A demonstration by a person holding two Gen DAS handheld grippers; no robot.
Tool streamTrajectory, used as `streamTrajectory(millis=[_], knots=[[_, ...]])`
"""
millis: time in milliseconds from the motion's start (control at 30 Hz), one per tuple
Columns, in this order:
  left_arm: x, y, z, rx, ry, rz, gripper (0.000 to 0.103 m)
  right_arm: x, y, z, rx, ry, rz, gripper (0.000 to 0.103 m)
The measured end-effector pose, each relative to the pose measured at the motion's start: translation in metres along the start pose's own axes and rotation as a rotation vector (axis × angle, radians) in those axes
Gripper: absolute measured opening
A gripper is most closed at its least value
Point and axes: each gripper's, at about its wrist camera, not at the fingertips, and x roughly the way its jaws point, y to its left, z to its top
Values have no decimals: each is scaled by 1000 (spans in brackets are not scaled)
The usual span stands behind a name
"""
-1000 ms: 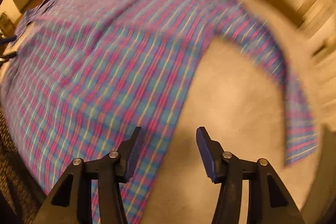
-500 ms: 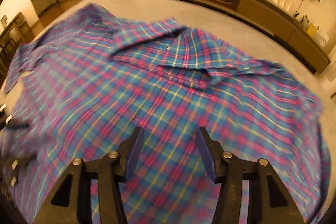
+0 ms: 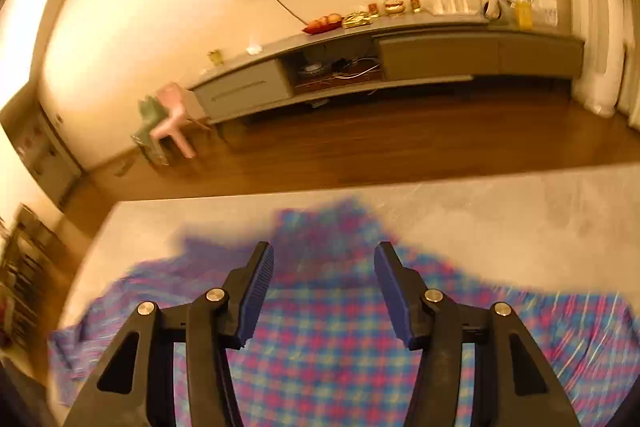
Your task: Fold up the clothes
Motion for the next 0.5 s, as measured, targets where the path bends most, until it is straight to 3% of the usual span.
streamTrajectory(millis=[100,233,333,433,500], knots=[[0,-14,2,38,1,43,47,22,22,-56,-88,125,65,56],[3,-9,3,24,8,25,47,100,54,-118,-275,333,-13,56],[4,5,2,-17,20,-30,47,133,67,-142,-367,303,-106,58],[3,49,4,-120,-26,17,47,138,52,-154,-319,312,-115,58],[4,80,8,-192,-49,73,47,112,34,-162,-280,245,-80,58]])
